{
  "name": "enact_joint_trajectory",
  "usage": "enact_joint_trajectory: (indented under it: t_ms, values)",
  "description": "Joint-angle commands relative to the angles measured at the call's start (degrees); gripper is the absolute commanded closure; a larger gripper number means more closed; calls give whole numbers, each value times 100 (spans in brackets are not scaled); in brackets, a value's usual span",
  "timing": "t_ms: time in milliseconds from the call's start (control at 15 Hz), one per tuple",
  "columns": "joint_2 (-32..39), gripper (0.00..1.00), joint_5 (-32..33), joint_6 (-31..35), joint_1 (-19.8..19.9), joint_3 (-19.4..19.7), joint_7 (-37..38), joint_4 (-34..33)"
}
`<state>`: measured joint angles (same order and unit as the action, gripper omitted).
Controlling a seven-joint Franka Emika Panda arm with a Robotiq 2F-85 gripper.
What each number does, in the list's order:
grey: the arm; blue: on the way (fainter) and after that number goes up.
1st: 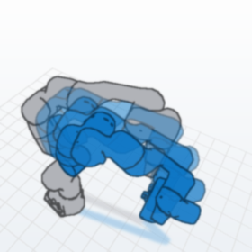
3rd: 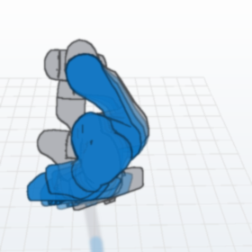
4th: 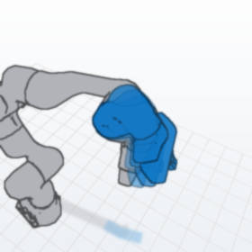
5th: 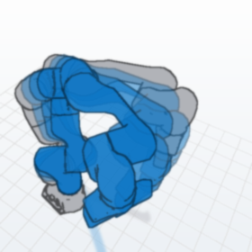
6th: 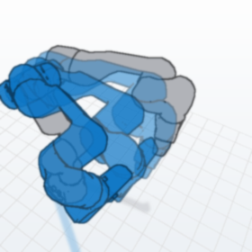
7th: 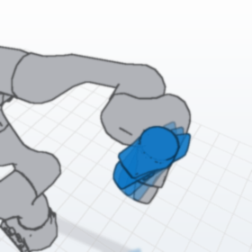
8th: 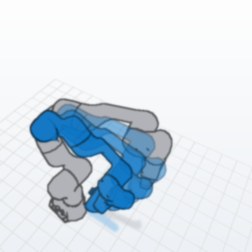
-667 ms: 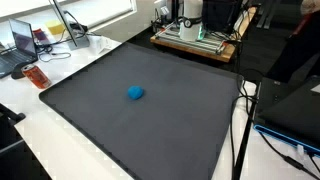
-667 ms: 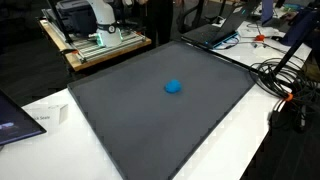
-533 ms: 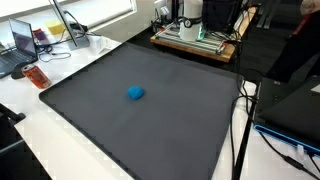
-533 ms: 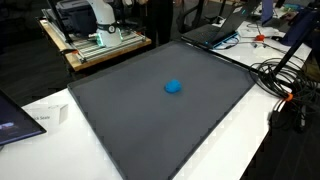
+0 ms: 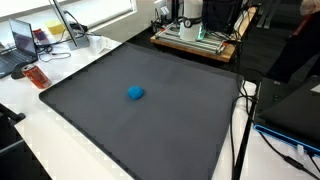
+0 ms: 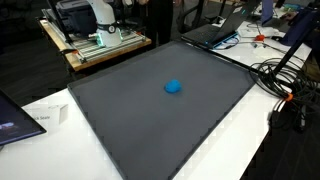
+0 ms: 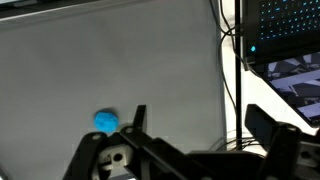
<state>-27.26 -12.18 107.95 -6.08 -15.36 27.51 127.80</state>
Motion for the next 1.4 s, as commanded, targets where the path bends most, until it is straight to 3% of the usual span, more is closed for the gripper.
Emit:
enact_joint_trajectory:
  t_ms: [0,467,1333]
  values:
    - [200,0,314,221,84,-124,177,-14]
    - [862,0,1242,753,197,-296,825,69]
    - [2065,0,2357,2736,298,238,2150,608]
